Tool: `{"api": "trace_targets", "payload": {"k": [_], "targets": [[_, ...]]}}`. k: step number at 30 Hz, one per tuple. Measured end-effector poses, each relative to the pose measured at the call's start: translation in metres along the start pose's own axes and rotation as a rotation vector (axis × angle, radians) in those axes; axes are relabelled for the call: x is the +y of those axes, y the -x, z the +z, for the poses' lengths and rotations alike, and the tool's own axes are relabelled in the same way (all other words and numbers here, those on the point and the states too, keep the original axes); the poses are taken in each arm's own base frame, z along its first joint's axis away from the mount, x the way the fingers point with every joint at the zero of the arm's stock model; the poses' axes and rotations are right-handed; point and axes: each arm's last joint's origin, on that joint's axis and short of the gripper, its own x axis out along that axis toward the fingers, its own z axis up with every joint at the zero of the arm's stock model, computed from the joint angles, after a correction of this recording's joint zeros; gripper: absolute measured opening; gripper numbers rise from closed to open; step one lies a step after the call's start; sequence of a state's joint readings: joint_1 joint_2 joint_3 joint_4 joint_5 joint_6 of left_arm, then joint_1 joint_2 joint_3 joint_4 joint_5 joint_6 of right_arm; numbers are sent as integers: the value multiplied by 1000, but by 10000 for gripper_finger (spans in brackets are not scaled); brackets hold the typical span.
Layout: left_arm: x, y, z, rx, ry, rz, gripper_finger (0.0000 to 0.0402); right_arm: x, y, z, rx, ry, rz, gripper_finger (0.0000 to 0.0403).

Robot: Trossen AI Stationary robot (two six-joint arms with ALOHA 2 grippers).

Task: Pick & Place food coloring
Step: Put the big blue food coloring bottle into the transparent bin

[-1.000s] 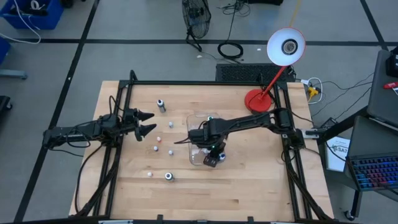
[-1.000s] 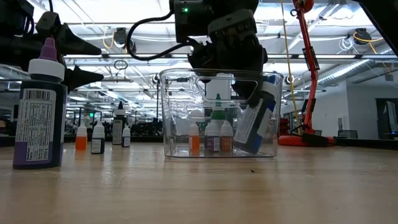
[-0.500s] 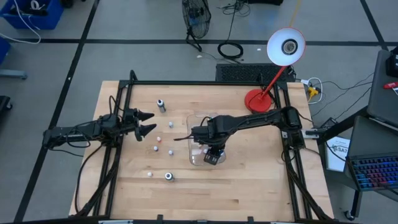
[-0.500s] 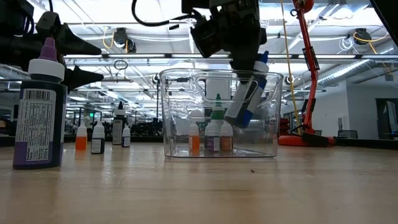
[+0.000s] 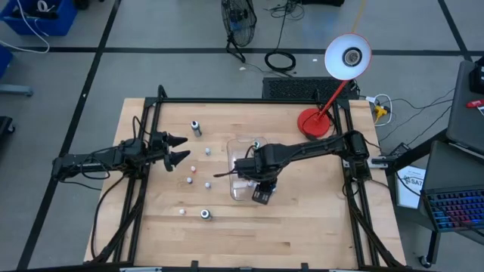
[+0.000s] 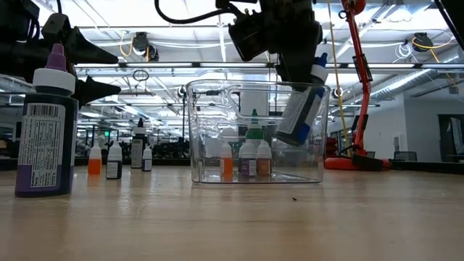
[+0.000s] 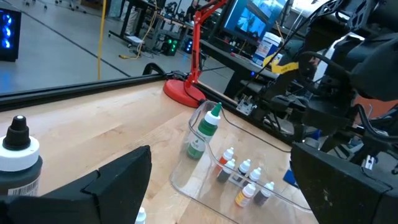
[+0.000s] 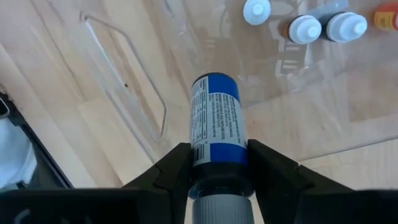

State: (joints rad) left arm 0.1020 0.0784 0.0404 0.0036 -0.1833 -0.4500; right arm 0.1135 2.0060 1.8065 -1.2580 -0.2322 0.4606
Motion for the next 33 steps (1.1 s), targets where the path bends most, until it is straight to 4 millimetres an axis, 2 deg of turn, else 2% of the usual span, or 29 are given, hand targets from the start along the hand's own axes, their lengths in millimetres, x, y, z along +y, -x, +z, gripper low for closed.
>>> {"api": "trace_targets", "payload": {"k": [8, 16, 23, 28, 33], "targets": [[0, 0, 0, 1, 0, 0, 379, -1, 0, -1, -20, 110, -82, 133], [0, 0, 0, 0, 0, 0, 379, -1, 0, 0, -33, 123, -96, 133], [0, 0, 0, 0, 0, 0, 379, 8, 0, -2, -77, 167, -105, 132], [0, 0, 0, 0, 0, 0, 379, 9, 30, -18, -130, 125, -145, 132], [0, 0, 0, 1, 0, 0, 379, -3, 66, -55, -91, -58, -237, 132]]}}
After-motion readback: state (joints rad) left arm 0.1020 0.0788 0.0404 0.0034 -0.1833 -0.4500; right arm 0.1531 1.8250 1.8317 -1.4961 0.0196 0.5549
